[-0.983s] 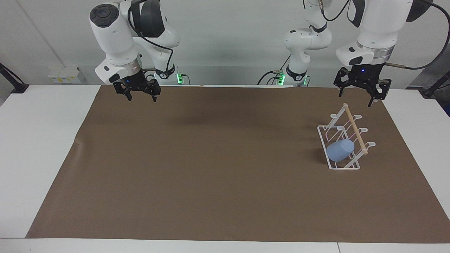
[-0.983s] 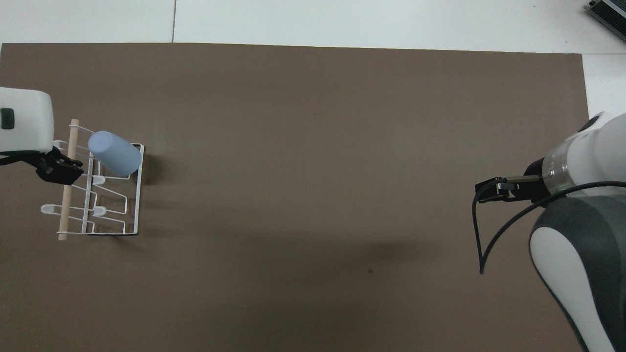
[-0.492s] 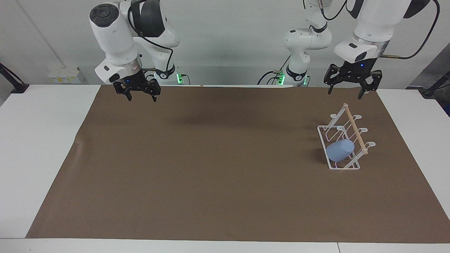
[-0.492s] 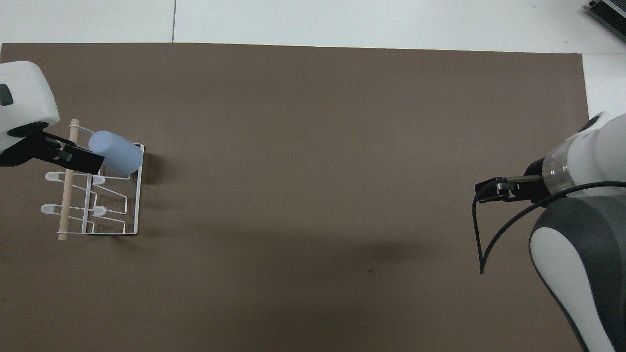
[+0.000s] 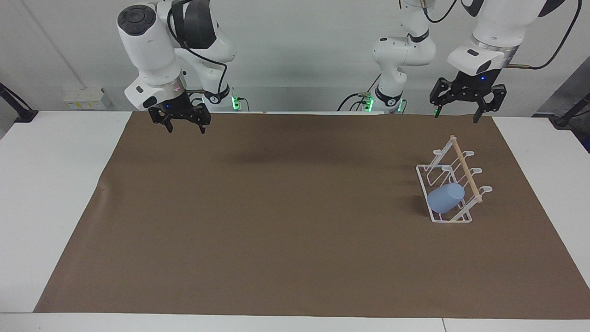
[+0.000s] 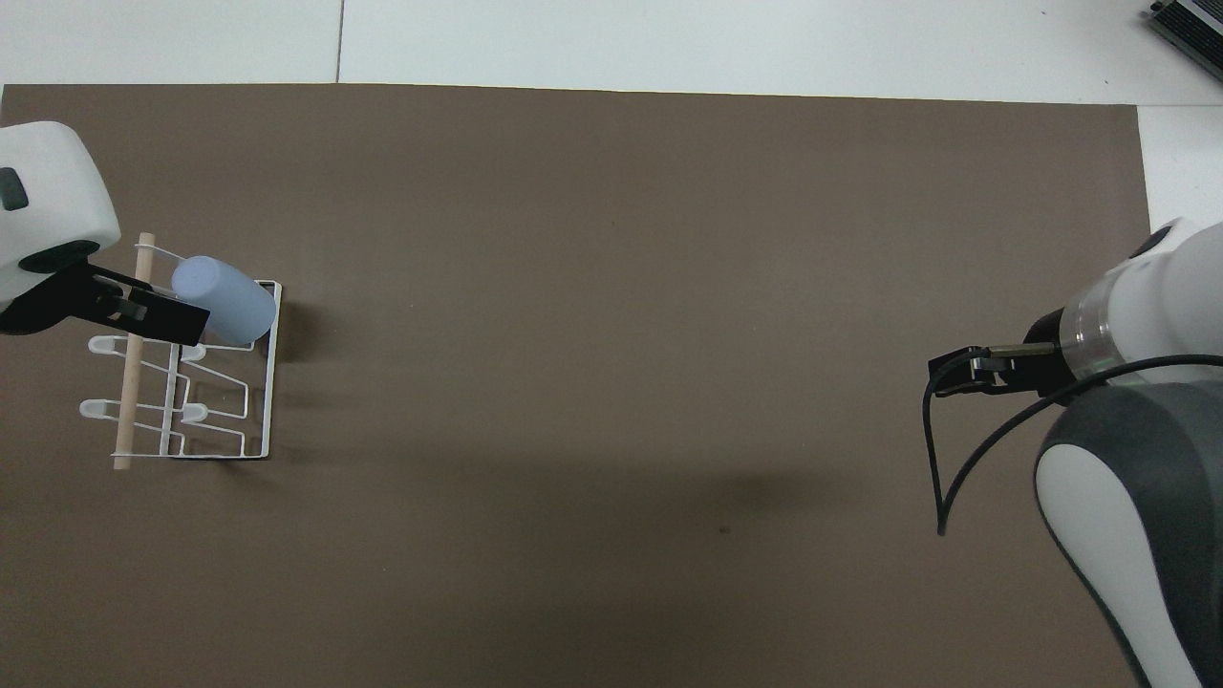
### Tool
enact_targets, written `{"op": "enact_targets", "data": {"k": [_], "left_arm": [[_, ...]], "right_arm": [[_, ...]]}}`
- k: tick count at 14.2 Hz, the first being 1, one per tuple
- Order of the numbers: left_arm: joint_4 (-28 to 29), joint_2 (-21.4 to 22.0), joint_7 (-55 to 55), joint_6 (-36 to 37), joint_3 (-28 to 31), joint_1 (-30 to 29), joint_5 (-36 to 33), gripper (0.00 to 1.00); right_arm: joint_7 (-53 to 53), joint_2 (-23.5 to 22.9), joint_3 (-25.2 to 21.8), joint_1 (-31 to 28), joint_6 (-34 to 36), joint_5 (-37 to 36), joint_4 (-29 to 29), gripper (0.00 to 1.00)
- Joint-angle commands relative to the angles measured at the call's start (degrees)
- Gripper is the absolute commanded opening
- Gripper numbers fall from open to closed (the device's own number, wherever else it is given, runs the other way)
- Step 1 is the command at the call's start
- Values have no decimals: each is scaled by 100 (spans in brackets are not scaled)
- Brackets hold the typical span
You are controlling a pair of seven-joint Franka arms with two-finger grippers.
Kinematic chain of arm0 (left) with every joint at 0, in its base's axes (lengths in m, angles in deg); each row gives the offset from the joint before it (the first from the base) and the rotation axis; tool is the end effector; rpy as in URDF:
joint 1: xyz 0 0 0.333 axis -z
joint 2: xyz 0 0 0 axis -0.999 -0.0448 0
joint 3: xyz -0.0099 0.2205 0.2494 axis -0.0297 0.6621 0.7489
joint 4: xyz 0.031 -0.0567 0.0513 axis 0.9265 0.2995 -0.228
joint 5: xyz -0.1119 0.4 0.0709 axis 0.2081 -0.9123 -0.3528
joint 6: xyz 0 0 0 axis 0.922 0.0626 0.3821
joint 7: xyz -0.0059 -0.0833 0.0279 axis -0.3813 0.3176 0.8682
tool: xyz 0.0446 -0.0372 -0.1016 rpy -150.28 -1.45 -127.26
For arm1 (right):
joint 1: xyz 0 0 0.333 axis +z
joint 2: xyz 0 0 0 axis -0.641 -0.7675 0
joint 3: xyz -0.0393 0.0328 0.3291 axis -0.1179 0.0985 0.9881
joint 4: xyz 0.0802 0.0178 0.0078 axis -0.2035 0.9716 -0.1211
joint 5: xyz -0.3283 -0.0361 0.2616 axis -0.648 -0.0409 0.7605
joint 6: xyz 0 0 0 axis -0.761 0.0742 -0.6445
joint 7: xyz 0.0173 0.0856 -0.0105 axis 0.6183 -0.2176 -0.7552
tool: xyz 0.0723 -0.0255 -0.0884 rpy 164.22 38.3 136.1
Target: Hang cup on cup holder
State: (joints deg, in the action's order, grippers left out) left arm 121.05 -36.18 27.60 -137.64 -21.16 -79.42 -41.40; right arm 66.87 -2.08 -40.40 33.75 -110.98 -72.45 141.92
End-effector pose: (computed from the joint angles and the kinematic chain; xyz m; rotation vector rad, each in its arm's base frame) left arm 0.5480 -0.0812 0.6671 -3.0443 0.4849 -0.0924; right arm 0.5400 0.0563 0.5532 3.1034 -0.0266 -0.1237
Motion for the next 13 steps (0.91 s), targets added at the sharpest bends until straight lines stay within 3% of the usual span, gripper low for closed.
{"op": "enact_targets", "data": {"k": [1, 7, 13], "left_arm": [[211, 371, -1, 178, 183, 78, 100, 100], [211, 311, 122, 240, 191, 35, 388, 100], [-237, -85, 218, 531, 183, -291, 645, 100]], "right_arm": [[2, 89, 59, -100, -65, 100, 62, 100], [2, 89, 59, -100, -65, 100, 62, 100], [2, 89, 59, -100, -65, 100, 62, 100]]}}
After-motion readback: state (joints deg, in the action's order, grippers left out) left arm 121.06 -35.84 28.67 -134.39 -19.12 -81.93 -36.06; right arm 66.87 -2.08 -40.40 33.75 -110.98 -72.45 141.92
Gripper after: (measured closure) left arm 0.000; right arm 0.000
